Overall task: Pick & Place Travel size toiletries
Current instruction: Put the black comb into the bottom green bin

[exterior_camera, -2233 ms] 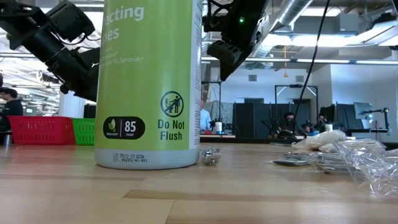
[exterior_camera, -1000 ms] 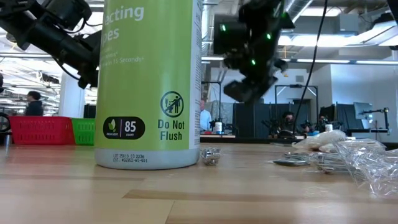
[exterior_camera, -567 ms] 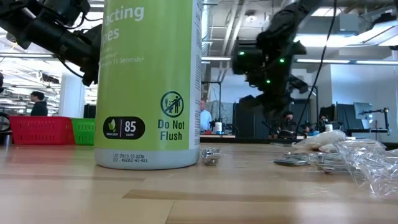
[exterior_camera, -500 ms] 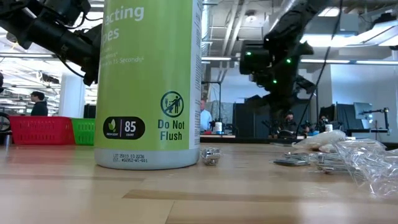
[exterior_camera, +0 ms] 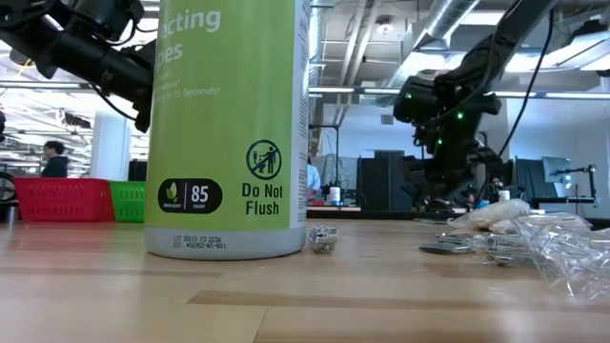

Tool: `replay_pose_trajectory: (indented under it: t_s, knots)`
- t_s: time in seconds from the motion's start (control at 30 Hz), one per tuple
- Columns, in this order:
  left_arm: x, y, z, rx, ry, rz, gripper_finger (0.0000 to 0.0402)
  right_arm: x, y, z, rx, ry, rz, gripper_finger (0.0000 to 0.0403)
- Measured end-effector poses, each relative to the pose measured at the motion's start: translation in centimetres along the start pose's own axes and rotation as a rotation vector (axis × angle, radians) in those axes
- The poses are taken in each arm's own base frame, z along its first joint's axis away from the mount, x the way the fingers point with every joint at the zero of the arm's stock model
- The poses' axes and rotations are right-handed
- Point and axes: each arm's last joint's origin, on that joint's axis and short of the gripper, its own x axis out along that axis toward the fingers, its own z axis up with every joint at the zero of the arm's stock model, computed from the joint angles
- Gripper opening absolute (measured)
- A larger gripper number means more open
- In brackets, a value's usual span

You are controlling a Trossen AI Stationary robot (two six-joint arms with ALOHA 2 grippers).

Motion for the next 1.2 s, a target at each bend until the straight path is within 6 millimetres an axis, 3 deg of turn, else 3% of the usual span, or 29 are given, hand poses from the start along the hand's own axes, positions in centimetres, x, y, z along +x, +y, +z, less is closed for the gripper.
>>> replay_pose_trajectory:
  t_s: [0.4, 0.83, 0.97, 1.2]
  knots:
    - [0.3, -0.1, -0.1, -0.001, 0.0, 0.001, 0.0209, 1.4, -0.5, 1.2, 0.055, -0.026, -0.01, 0.0066]
    - [0.3, -0.1, 0.0, -0.003, -0.011, -0.002, 0.0209, 5.2, 1.3, -1.0, 0.058, 0.03, 0.018, 0.0071]
    - [0.3, -0.1, 0.1, -0.004, -0.014, -0.003, 0.0209, 5.3, 1.6, -1.0, 0.051, 0.023, 0.039, 0.0096]
    - [0.3, -0.1, 0.1, -0.005, -0.015, -0.003, 0.0209, 5.1, 1.5, -0.8, 0.083, 0.036, 0.061, 0.0173]
